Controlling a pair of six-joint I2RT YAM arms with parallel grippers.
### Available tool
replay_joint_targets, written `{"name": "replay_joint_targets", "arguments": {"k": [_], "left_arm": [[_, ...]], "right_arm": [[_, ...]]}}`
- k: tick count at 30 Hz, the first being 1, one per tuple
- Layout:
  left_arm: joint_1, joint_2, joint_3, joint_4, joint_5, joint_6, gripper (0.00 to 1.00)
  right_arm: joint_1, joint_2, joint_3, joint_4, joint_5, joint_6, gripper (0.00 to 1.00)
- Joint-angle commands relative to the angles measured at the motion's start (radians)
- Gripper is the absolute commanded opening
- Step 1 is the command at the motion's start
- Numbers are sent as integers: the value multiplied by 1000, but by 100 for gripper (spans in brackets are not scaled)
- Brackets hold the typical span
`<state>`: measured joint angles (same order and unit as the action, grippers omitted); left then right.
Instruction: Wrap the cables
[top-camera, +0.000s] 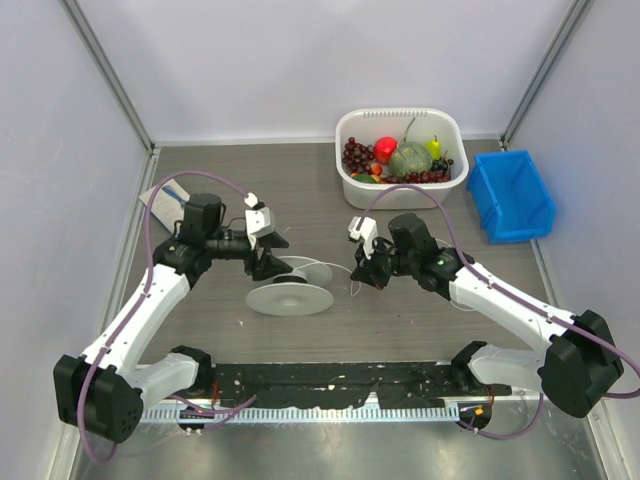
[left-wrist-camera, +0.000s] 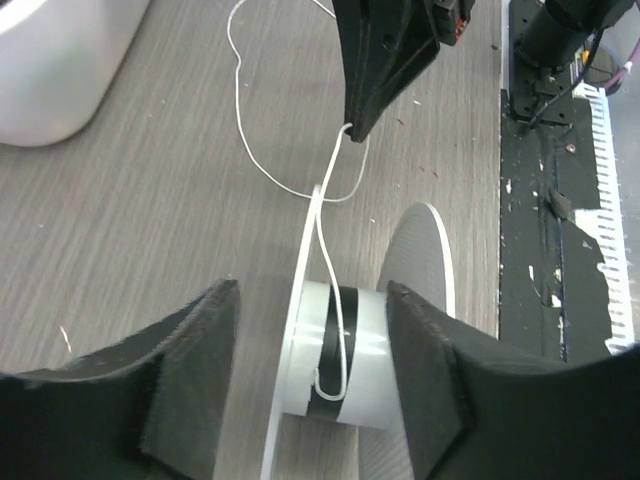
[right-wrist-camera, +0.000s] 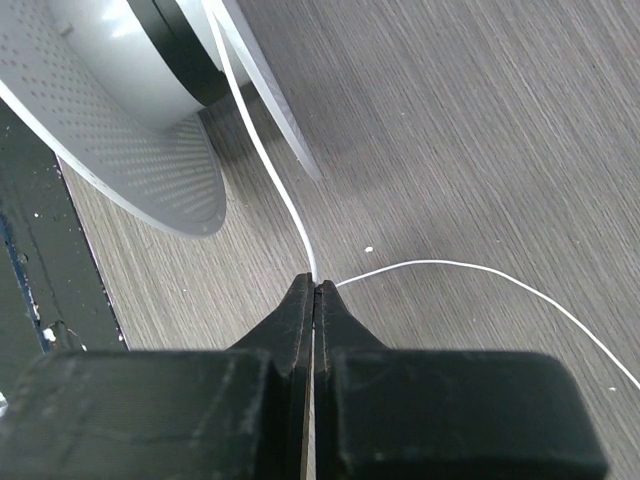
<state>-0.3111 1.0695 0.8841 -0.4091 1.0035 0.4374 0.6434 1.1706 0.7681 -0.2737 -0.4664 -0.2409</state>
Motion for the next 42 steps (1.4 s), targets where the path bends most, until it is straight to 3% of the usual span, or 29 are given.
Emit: {"name": "replay_joint_targets", "arguments": {"k": [1, 10, 15, 21, 23, 28, 36, 40, 42], "left_arm": [[6, -34, 49, -127, 20, 90, 68], [4, -11, 76, -303, -37, 322, 72], [6, 38, 84, -277, -85, 342, 79], [6, 66, 93, -260, -82, 343, 74], [6, 73, 93, -260, -86, 342, 69], [6, 84, 92, -254, -106, 340, 47], [6, 95, 79, -252, -144, 362, 40], [6, 90, 78, -247, -163, 368, 23], [4, 89, 78, -247, -166, 368, 4]], "right_arm": [[12, -6, 16, 51, 40, 38, 1], [16, -55, -9, 57, 84, 124, 1], [25, -58, -13, 82, 77, 141, 1], [36, -55, -12, 94, 72, 144, 1], [45, -49, -10, 100, 75, 146, 1], [56, -34, -10, 117, 80, 160, 1], [79, -25, -12, 145, 86, 184, 1], [84, -28, -15, 143, 84, 186, 1], [87, -26, -13, 145, 83, 189, 1]]}}
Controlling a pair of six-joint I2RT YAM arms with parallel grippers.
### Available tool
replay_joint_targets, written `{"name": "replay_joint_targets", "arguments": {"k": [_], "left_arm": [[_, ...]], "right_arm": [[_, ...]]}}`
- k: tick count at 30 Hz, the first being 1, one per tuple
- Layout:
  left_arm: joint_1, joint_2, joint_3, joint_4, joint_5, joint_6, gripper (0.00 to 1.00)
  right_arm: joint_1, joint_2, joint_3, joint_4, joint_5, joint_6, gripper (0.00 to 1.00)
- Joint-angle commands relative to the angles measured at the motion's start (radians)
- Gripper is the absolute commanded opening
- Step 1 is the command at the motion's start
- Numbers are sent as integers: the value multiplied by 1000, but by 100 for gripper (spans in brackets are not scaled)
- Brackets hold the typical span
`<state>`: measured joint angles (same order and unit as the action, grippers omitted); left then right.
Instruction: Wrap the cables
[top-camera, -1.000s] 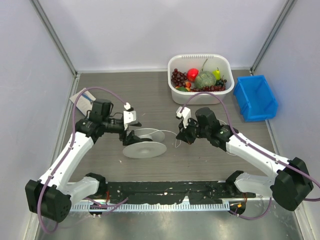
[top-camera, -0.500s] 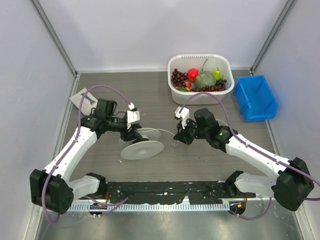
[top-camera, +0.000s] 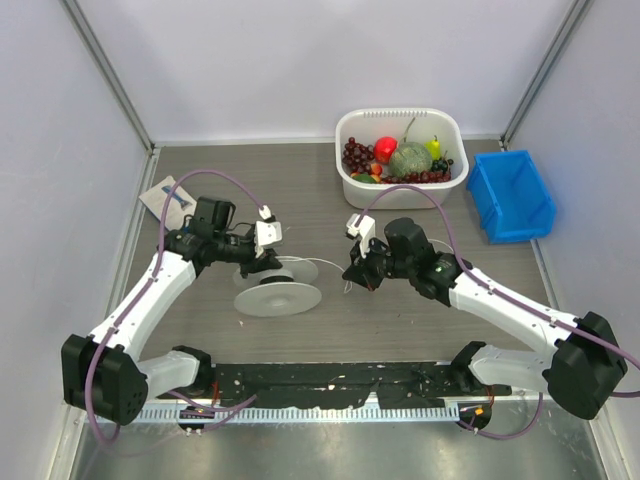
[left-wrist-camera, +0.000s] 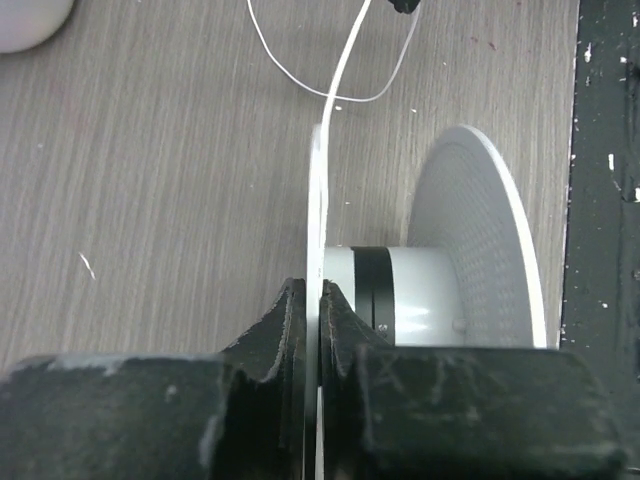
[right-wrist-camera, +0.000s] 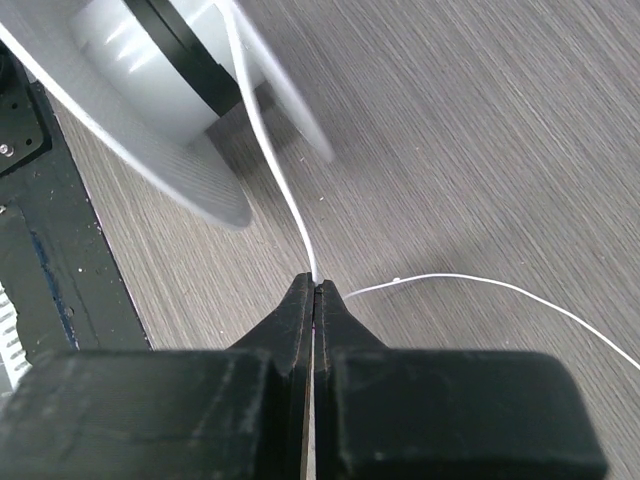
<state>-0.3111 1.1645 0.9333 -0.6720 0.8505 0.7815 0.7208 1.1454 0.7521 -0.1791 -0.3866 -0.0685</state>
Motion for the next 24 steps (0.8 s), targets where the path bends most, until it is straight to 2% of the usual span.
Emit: {"name": "replay_joint_targets", "arguments": {"k": [1, 5, 12, 17, 24], "left_arm": [[6, -8, 29, 17, -11, 21, 0], [6, -22, 30, 20, -1, -4, 0], [12, -107, 25, 118, 16, -134, 0], [26, -106, 55, 65, 44, -119, 0], [37, -94, 61, 87, 68, -136, 0]], "right_arm": [[9, 0, 1, 55, 5, 19, 1], [12, 8, 1, 64, -1, 29, 1], [9, -12, -26, 29, 38, -5, 1], [-29, -42, -51, -22, 58, -19, 1], [-57, -64, -57, -54, 54, -25, 1]]}}
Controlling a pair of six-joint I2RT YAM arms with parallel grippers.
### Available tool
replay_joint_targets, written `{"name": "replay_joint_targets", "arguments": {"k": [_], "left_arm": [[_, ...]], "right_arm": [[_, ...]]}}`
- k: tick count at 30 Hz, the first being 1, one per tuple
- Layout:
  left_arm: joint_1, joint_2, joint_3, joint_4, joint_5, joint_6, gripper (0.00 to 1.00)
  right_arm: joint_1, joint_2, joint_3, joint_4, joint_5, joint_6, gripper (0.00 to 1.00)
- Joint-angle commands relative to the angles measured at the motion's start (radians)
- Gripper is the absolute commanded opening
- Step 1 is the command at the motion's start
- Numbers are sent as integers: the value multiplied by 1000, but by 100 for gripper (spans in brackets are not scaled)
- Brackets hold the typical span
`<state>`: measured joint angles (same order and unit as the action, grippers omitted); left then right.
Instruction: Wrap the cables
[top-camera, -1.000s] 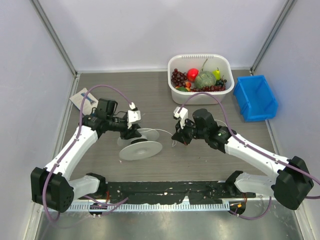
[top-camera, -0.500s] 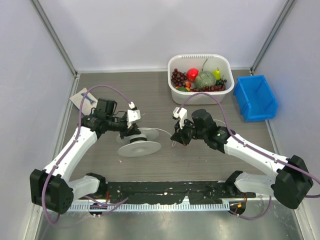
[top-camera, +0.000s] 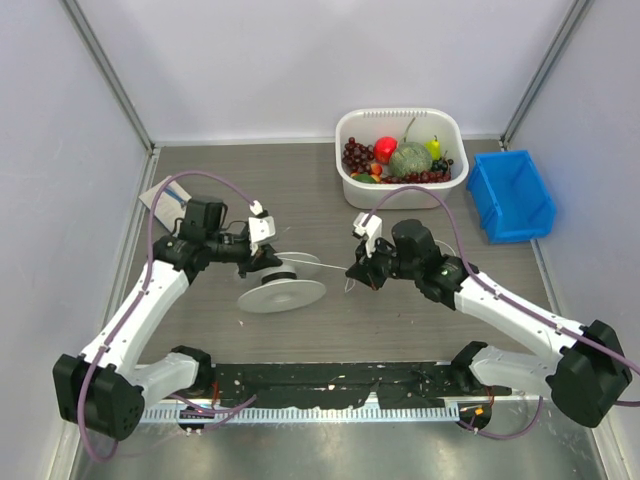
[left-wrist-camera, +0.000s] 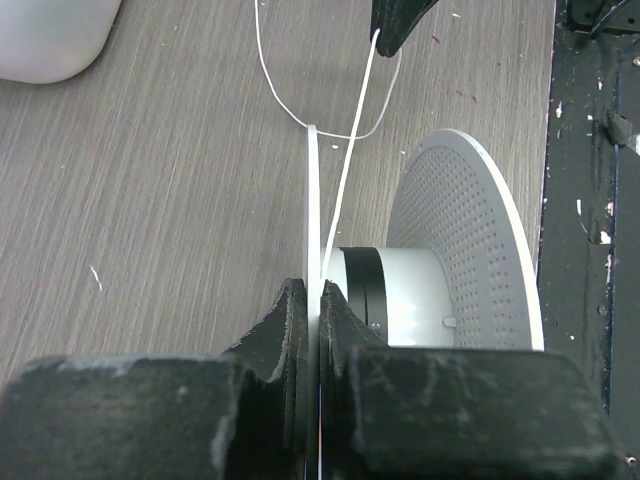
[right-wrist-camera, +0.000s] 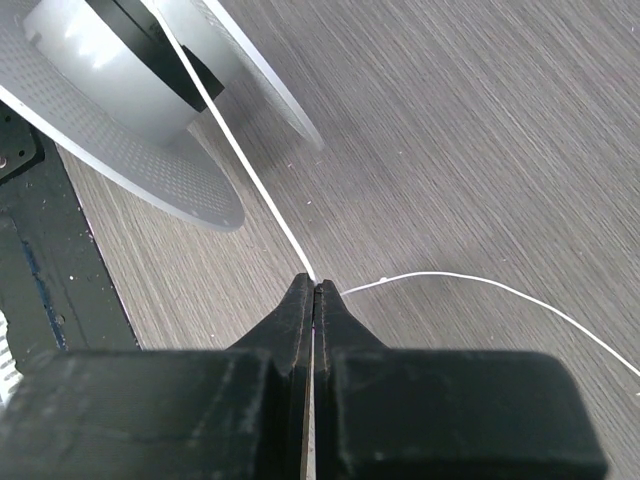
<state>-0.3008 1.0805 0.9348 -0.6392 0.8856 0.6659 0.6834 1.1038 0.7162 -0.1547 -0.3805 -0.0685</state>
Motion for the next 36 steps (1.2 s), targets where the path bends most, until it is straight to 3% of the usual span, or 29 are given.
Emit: {"name": "replay_joint_targets", "arguments": {"k": [1, 4, 9, 13, 20, 24, 31, 36], "left_arm": [[28, -8, 61, 59, 36, -26, 0], [28, -8, 65, 72, 52, -43, 0], [29, -4, 111, 131, 58, -175, 0], [26, 2, 192, 165, 17, -299, 0], [29, 42, 410, 110, -65, -492, 0], [28, 61, 538, 93, -146, -617, 0], [31, 39, 639, 191, -166, -891, 0], [29, 52, 728, 210, -243, -1061, 0]], "right_arm": [[-21, -24, -21, -77, 51, -28, 1], [-21, -12, -21, -77, 45, -30, 1], [-27, 18, 54, -85, 37, -28, 40], [-62, -13, 106, -88, 42, -25, 63], [-120, -134, 164, -100, 127, -48, 79], [-122, -188, 201, -127, 262, -37, 96], [-124, -297, 120, -86, 252, -47, 99], [-124, -303, 49, 1, 209, -85, 96]]}}
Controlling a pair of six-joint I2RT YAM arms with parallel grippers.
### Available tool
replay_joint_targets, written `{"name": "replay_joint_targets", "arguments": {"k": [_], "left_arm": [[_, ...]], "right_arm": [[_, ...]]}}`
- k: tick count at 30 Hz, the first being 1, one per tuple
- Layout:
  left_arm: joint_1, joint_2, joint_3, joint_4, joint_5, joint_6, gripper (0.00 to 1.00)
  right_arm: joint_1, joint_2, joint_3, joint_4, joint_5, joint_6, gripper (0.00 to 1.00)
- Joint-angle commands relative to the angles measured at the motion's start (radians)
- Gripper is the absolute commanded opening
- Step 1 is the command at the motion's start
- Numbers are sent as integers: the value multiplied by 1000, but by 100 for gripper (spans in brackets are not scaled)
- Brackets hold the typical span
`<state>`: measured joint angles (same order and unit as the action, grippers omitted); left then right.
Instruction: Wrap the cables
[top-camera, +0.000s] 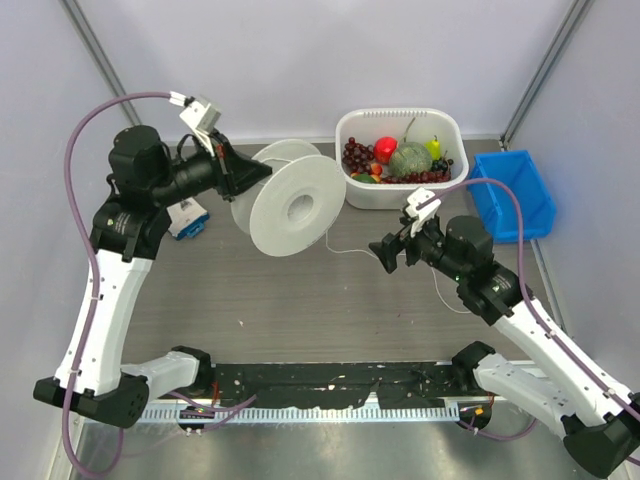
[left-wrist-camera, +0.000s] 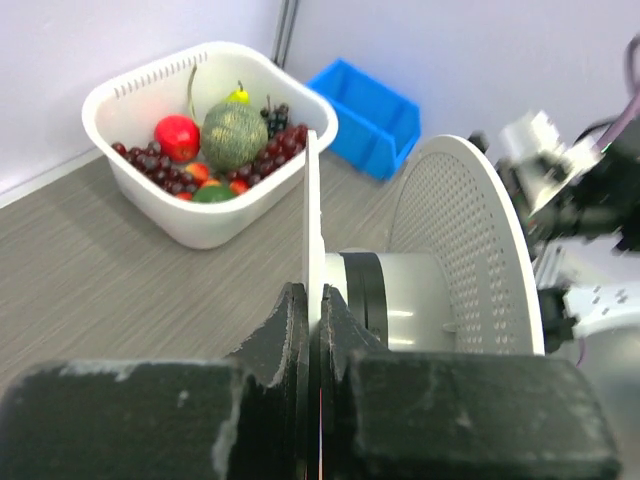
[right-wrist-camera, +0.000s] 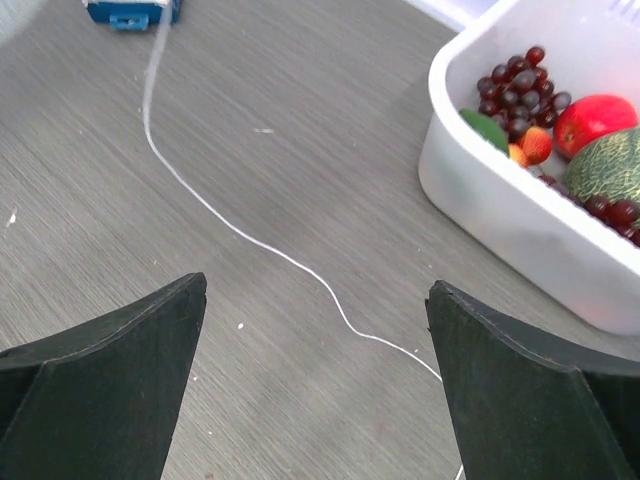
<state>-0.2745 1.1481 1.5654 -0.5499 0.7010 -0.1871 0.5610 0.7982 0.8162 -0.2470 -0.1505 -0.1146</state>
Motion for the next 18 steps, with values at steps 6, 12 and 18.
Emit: {"name": "replay_joint_targets", "arguments": {"k": [6, 12, 18], "left_arm": [[3, -28, 127, 199, -103, -336, 0], [4, -48, 114, 248, -89, -394, 0], [3, -59, 107, 289, -48, -417, 0]], "right_arm": [[5, 12, -179, 335, -219, -43, 94], [46, 153, -249, 549, -227, -89, 94], [128, 294, -267, 667, -247, -203, 93]]}}
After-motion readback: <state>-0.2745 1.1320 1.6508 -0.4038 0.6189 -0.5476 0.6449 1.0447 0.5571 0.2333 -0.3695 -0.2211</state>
